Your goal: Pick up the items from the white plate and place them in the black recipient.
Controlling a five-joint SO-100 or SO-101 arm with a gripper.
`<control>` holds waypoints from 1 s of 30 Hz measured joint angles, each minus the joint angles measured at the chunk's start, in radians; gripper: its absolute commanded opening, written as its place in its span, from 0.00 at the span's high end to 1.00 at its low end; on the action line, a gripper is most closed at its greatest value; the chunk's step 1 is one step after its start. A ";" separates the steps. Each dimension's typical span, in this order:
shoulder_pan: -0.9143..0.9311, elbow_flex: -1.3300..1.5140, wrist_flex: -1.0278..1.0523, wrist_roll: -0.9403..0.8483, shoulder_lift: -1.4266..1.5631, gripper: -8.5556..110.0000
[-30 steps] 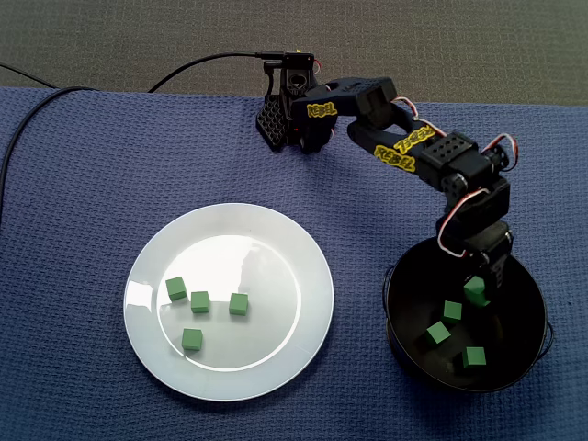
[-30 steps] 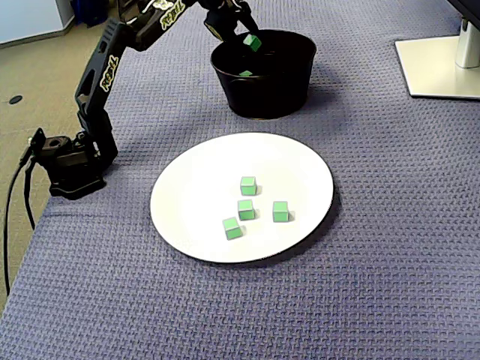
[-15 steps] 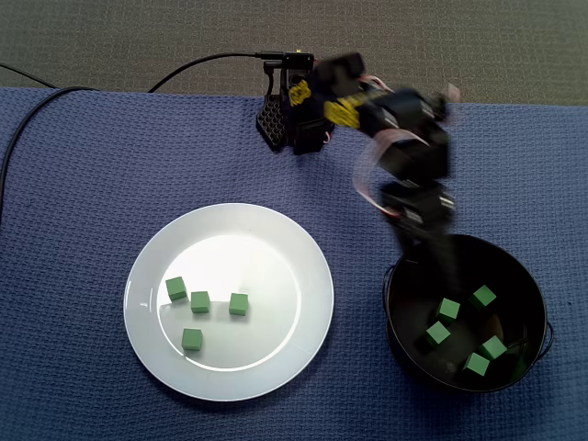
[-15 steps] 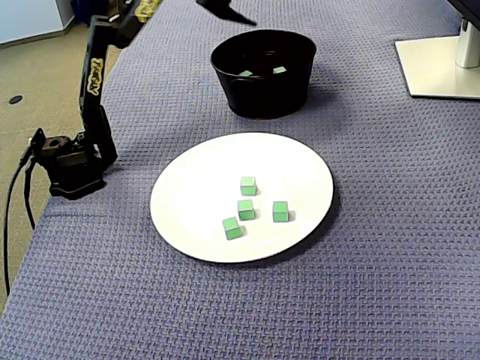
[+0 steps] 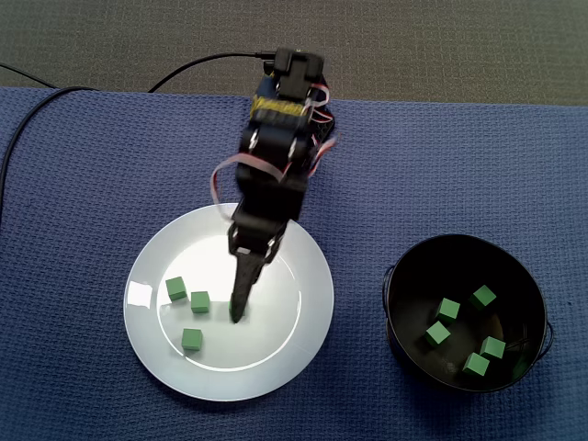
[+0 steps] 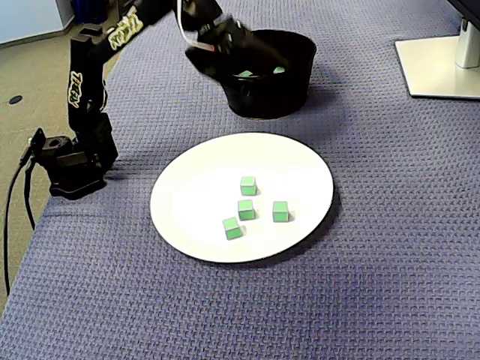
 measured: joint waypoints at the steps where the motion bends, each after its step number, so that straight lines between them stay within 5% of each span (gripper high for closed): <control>1: 0.011 0.000 0.018 -0.006 -0.028 0.57; 18: 0.170 0.114 0.137 -0.275 -0.239 0.55; 30: 0.112 0.179 0.055 -0.405 -0.322 0.57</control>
